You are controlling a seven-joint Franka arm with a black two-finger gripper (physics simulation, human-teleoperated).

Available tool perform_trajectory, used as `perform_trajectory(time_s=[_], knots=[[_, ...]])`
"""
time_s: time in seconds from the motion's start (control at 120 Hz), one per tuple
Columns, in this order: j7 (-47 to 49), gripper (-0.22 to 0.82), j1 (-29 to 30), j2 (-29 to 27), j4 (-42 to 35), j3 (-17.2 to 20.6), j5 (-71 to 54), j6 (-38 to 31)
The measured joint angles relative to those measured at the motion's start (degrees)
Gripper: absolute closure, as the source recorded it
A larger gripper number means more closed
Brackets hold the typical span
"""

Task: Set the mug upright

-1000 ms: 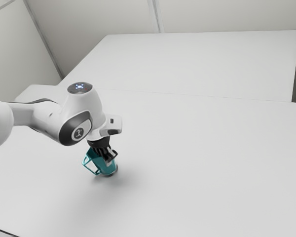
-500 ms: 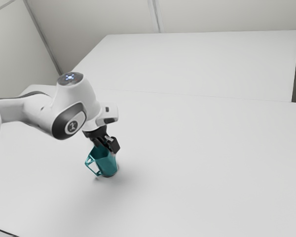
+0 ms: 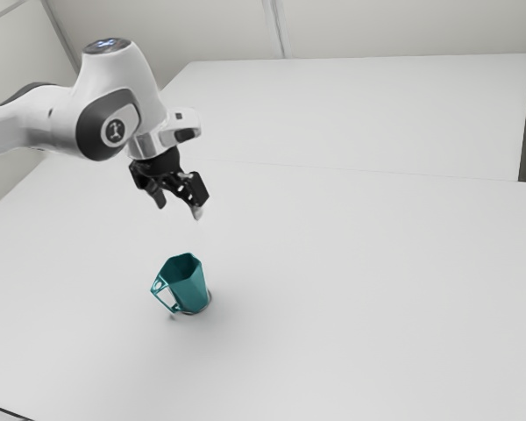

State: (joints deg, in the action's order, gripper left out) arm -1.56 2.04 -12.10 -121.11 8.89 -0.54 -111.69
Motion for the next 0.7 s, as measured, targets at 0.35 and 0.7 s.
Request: perform_trajectory(time_s=[0.35,0.7], knots=[[1.93,0.02,0.39,7.23,16.5,-0.38,0.67,13.64],[2.98,0.02,0.47,9.06,26.65,-0.77,0.07,23.62]])
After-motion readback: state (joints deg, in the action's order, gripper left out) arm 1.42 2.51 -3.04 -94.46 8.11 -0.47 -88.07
